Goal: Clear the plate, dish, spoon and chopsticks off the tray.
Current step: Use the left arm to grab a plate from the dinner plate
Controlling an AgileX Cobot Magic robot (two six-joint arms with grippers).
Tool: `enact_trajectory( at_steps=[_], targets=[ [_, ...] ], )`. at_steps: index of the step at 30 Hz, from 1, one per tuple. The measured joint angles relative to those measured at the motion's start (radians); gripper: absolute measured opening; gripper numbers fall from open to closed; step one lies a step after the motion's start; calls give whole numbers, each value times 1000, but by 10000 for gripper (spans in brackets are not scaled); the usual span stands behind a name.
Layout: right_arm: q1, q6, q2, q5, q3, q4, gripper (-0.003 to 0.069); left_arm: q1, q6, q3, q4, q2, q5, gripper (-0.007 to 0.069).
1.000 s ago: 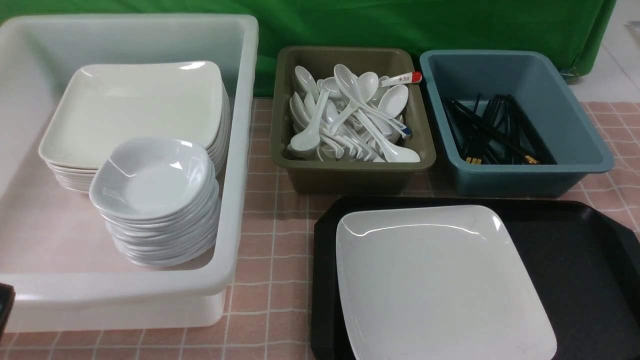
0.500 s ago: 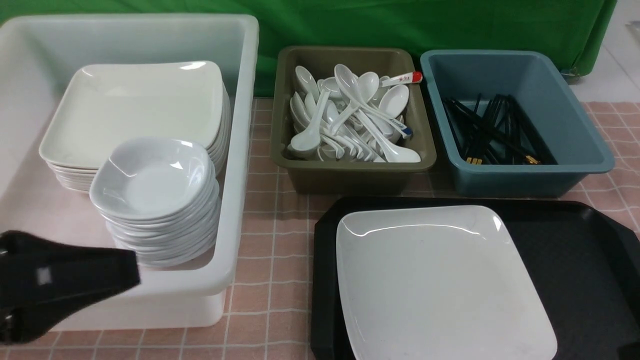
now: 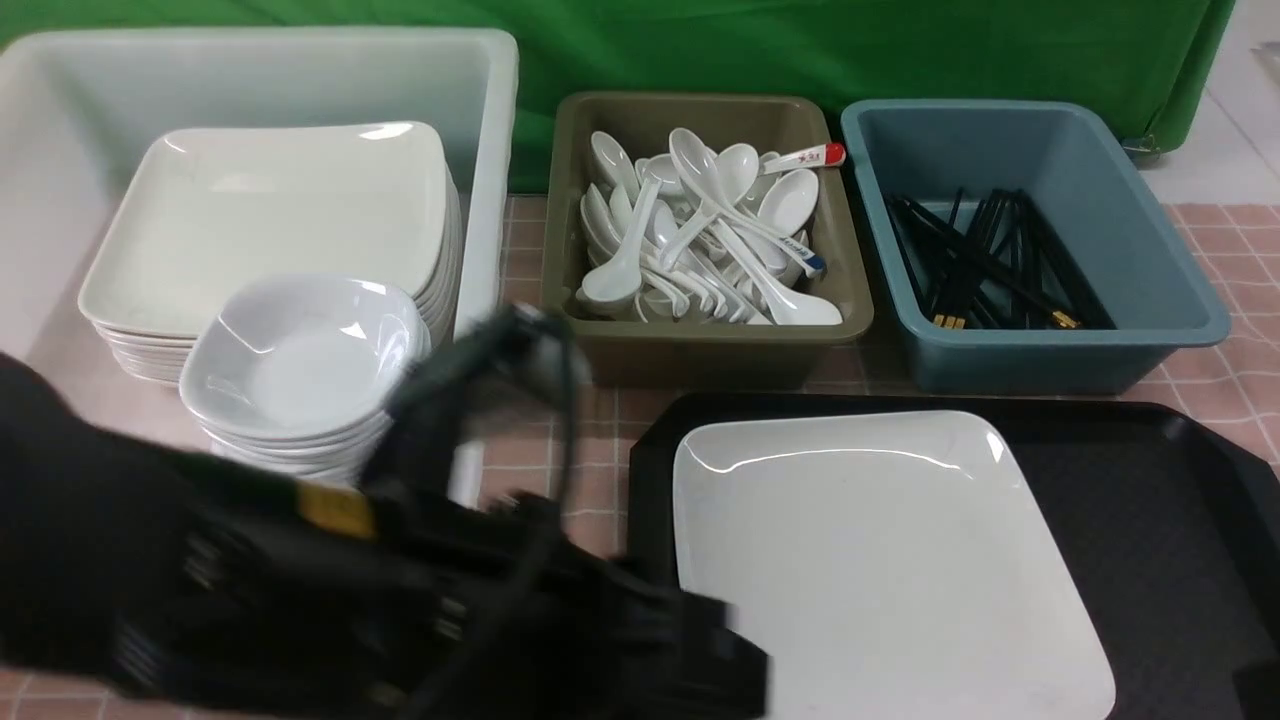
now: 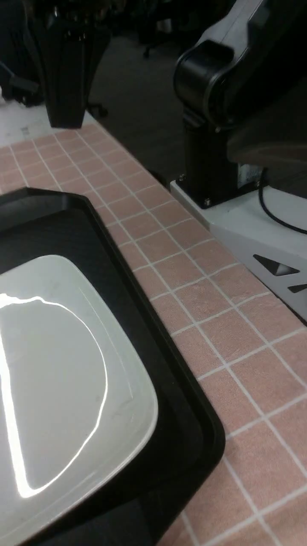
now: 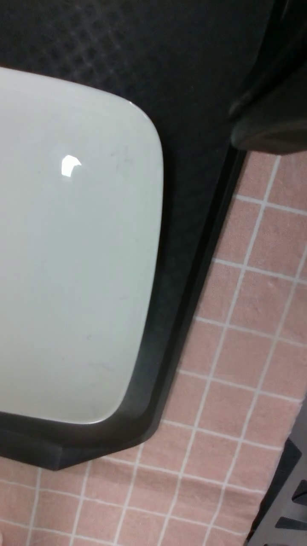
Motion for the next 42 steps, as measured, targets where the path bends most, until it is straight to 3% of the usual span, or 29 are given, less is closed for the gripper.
enact_trajectory(
  at_steps=[3, 7, 10, 14, 24, 42],
  targets=[
    [0, 0, 0, 0, 0, 0, 32, -147, -239, 12, 160, 66, -144, 234],
    [0, 0, 0, 0, 0, 0, 32, -202, -520, 18, 327, 147, -197, 393],
    [0, -1, 0, 0, 0, 0, 32, -207, -646, 18, 428, 209, -198, 506],
    [0, -1, 0, -1, 0, 0, 32, -205, -718, 18, 464, 260, -221, 583],
    [0, 0, 0, -1, 0, 0, 38, -114, -746, 18, 485, 405, -316, 568],
    [0, 0, 0, -9, 0, 1, 48, -114, -743, 18, 427, 525, -409, 531]
  ],
)
